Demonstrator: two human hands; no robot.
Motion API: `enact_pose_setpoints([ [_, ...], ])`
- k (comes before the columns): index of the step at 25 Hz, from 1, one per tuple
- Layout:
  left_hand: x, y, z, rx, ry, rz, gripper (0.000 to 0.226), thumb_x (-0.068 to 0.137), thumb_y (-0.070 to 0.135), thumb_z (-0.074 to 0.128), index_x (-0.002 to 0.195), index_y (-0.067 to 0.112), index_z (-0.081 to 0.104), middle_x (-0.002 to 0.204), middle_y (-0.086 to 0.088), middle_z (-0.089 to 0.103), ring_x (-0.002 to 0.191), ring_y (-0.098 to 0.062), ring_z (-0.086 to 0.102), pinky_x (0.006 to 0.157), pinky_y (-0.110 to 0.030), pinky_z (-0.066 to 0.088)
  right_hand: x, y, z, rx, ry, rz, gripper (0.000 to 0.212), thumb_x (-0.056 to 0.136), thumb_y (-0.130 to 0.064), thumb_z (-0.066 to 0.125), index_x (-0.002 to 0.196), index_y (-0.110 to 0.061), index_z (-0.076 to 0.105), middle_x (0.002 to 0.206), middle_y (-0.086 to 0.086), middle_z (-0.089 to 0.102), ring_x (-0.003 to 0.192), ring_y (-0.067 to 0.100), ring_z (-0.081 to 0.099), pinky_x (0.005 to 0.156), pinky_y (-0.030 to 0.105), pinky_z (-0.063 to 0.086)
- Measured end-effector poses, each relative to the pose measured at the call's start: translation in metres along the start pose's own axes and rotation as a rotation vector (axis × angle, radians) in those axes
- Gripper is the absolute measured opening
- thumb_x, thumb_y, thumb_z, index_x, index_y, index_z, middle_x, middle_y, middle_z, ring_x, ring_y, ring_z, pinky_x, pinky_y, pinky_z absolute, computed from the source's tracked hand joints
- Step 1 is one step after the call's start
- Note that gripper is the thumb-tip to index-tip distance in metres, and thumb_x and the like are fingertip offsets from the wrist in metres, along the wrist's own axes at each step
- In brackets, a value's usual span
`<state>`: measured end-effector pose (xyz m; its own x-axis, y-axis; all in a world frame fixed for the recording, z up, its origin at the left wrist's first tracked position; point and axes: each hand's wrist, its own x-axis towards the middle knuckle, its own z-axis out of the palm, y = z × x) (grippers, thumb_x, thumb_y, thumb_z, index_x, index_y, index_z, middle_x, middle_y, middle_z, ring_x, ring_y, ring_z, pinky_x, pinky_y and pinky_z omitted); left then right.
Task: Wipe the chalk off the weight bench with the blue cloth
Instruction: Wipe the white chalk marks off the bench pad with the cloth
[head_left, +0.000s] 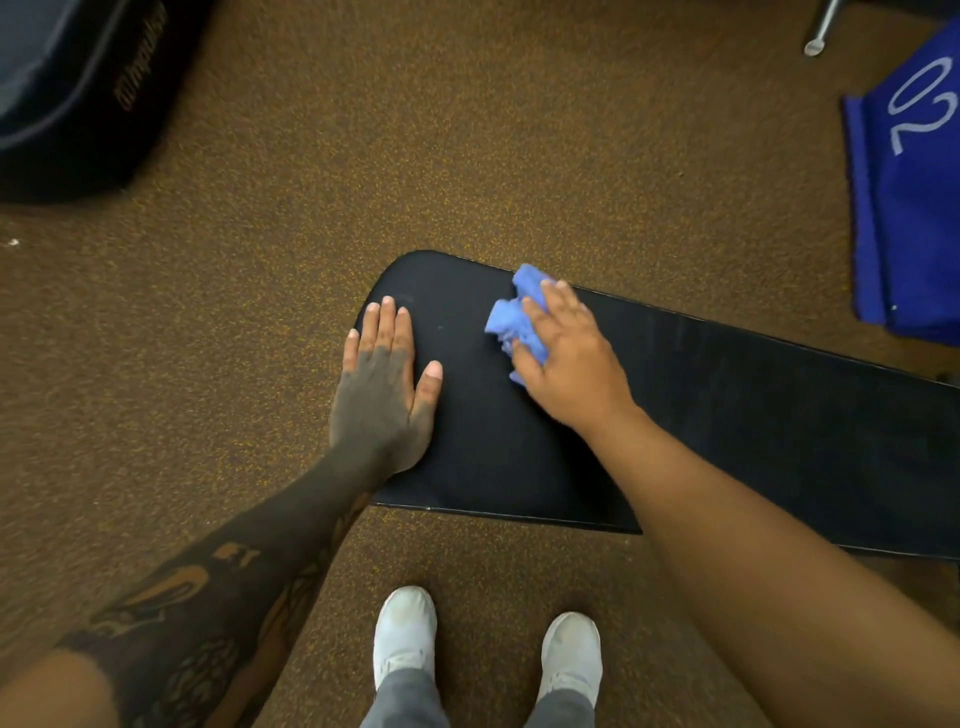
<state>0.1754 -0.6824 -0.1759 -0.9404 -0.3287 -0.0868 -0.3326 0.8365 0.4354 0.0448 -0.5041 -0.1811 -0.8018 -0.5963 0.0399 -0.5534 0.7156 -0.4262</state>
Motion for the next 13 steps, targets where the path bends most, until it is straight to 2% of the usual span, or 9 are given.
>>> enact_pose_setpoints([
  [2, 0.000, -0.001, 0.000, -0.050, 0.019, 0.004, 0.074, 0.095, 0.049, 0.016, 0.153, 0.003, 0.013, 0.163, -0.013, 0.008, 0.151, -0.022, -0.001, 0.122, -0.039, -0.001, 0.028, -0.016, 0.008, 0.001, 0.025, 0.131, 0.053, 0.093, -0.032, 0.050, 0.136, -0.003, 0.048, 0.151, 0.019, 0.034, 0.143, 0.035, 0.022, 0.116, 0.046, 0.021],
  [4, 0.000, -0.004, 0.003, -0.080, 0.031, 0.009, 0.075, 0.095, 0.050, 0.017, 0.153, 0.002, 0.014, 0.162, -0.014, 0.009, 0.151, -0.022, 0.000, 0.122, -0.039, 0.000, 0.040, -0.041, 0.021, 0.016, 0.017, 0.129, 0.054, 0.090, -0.032, 0.050, 0.135, -0.002, 0.049, 0.150, 0.022, 0.034, 0.142, 0.038, 0.023, 0.117, 0.047, 0.016],
  [7, -0.001, -0.006, 0.006, -0.081, 0.070, -0.003, 0.078, 0.094, 0.053, 0.017, 0.152, 0.001, 0.014, 0.162, -0.015, 0.010, 0.151, -0.024, 0.002, 0.122, -0.039, 0.000, 0.017, -0.057, 0.029, 0.053, -0.046, -0.121, 0.053, 0.086, -0.029, 0.056, 0.131, -0.002, 0.055, 0.146, 0.023, 0.041, 0.140, 0.038, 0.031, 0.115, 0.051, 0.022],
  [10, -0.001, -0.007, 0.006, -0.168, 0.127, -0.153, 0.080, 0.092, 0.057, 0.015, 0.153, 0.005, 0.011, 0.163, -0.012, 0.009, 0.151, -0.022, 0.003, 0.121, -0.038, 0.000, -0.010, -0.031, 0.015, 0.031, -0.120, -0.325, 0.051, 0.085, -0.027, 0.060, 0.130, -0.004, 0.057, 0.145, 0.020, 0.044, 0.138, 0.034, 0.035, 0.113, 0.051, 0.030],
  [11, -0.001, -0.007, 0.005, -0.245, 0.147, -0.224, 0.081, 0.091, 0.058, 0.015, 0.154, 0.006, 0.011, 0.163, -0.011, 0.010, 0.151, -0.021, 0.004, 0.121, -0.037, 0.002, -0.010, -0.020, 0.009, 0.015, -0.102, -0.323, 0.051, 0.085, -0.027, 0.059, 0.130, -0.003, 0.057, 0.144, 0.019, 0.045, 0.137, 0.034, 0.037, 0.110, 0.052, 0.034],
  [13, -0.002, -0.006, 0.000, -0.390, 0.167, -0.361, 0.080, 0.092, 0.059, 0.016, 0.154, 0.009, 0.011, 0.163, -0.008, 0.013, 0.150, -0.018, 0.009, 0.118, -0.030, 0.007, 0.001, -0.011, 0.003, 0.007, -0.057, -0.164, 0.051, 0.088, -0.028, 0.056, 0.132, -0.004, 0.054, 0.147, 0.018, 0.041, 0.139, 0.034, 0.033, 0.108, 0.054, 0.035],
])
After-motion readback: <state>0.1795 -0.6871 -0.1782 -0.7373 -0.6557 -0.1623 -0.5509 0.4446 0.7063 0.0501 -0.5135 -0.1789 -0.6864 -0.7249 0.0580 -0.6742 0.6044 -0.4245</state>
